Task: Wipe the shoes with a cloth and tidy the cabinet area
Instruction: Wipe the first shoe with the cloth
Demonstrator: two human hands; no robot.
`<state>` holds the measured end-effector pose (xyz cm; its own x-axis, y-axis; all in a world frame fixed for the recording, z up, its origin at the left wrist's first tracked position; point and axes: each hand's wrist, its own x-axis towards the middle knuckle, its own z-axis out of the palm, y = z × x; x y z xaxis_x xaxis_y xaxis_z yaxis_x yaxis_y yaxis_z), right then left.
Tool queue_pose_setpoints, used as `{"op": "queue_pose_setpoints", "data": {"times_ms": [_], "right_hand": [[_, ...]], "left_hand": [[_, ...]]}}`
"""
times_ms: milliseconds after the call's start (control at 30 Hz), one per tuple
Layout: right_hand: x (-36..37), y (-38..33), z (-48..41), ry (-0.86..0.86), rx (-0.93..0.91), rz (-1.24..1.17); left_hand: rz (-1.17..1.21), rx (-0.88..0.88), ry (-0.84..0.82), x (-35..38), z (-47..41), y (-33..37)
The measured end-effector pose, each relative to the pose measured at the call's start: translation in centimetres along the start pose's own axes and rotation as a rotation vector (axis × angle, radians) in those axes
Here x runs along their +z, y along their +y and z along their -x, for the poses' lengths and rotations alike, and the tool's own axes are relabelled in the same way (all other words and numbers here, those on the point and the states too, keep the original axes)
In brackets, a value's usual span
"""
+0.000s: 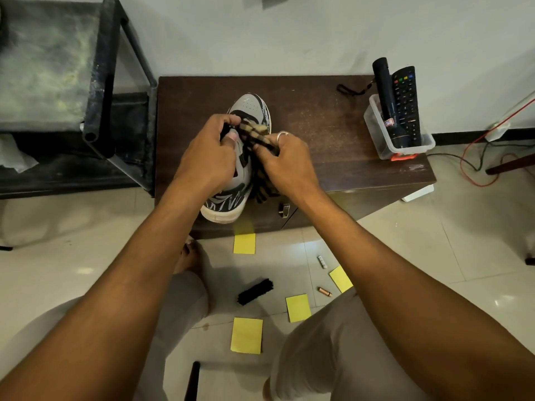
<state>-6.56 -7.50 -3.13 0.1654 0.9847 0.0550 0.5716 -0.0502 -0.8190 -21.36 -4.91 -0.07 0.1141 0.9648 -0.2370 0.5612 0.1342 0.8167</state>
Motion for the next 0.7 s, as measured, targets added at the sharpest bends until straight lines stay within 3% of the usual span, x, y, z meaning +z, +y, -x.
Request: {"op": "queue_pose_setpoints", "data": {"times_ms": [167,300,433,567,700], "right_hand": [[0.8,-1.4,1.6,-0.044,-0.095,-0.033],[0.5,-0.4,0.1,0.037,0.05,-0.016],[1.1,-1.7,1.3,-0.033,-0.064,0.011],[0.6,-0.5,-0.1,0.058,0.029,0.017],[1.2,-1.4,1.1,-0.037,-0.088,0.018]], "left_hand": [[0.014,0.005,0.05,-0.2,-0.2,-0.2],[-0.011,-0.007,0.036,0.2,0.0,0.2],[0.027,0.002,0.061,-0.1,-0.2,-0.3],[0.013,-0.001,0.04,0.2,-0.3,-0.1],[0.05,0.007,0.055,0.0,-0.3,-0.6]]}}
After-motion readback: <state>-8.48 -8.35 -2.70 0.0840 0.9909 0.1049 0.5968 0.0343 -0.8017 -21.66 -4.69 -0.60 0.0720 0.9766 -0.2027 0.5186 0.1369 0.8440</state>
